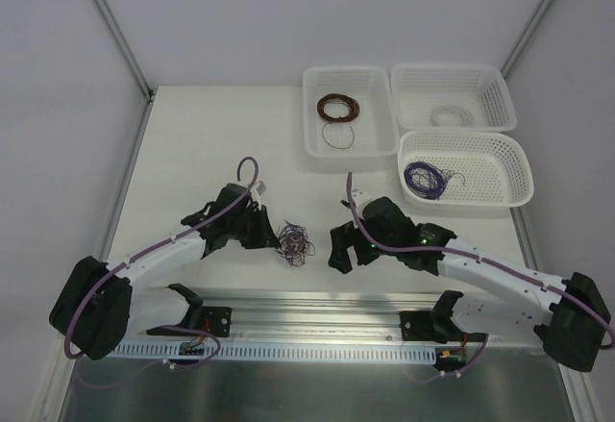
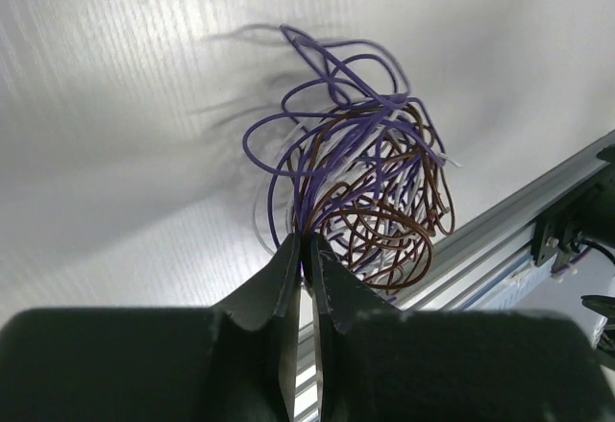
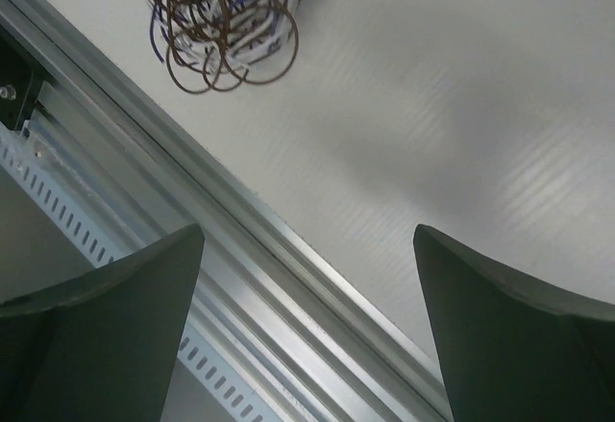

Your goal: Untangle the cables

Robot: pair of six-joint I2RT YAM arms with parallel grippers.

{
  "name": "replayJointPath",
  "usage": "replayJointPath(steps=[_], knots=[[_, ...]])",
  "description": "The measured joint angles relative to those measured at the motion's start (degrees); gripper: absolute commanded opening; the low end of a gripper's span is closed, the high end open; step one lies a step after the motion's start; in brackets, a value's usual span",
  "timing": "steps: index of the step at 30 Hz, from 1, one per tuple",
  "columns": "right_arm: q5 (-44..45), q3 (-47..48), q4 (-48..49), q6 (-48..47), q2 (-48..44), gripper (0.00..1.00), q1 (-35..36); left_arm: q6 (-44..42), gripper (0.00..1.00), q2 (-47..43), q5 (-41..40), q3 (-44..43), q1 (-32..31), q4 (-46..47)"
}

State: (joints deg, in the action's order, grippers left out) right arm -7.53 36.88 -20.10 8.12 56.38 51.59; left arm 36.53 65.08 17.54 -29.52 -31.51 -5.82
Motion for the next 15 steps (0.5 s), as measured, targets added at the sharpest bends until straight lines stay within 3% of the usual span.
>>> replayJointPath(steps=[1, 4, 5, 7, 8, 12, 15], knots=[[1.1, 0.9, 1.2, 0.0, 2.1, 0.94, 1.4, -0.3, 0.07, 0.4, -0.1, 0.0, -0.1, -0.7], [3.5, 3.9, 4.2, -0.7, 7.4, 0.88, 4.1, -1.0, 0.23, 1.3, -0.8, 0.0, -0.8, -2.4], [4.2, 5.2, 5.0, -1.2, 9.1, 0.86, 4.7, -1.1, 0.37, 1.2, -1.3, 0.0, -1.0, -3.0], [4.9, 8.2, 6.2, -2.3, 12.4, 0.83, 5.6, -0.9, 0.48, -0.1, -2.2, 0.2, -1.5, -3.8], [5.3, 9.7, 6.8, -2.9, 14.1, 0.82, 6.1, -0.6, 0.59, -1.1, -2.6, 0.4, -1.6, -4.0], [5.8, 14.3, 8.8, -4.8, 19.0, 0.74, 8.0, 1.5, 0.68, -8.8, -4.5, 2.2, -1.6, -5.0], [5.8, 16.6, 9.7, -5.9, 21.8, 0.66, 9.6, 3.8, 0.69, -13.9, -5.3, 3.6, -1.6, -5.6]])
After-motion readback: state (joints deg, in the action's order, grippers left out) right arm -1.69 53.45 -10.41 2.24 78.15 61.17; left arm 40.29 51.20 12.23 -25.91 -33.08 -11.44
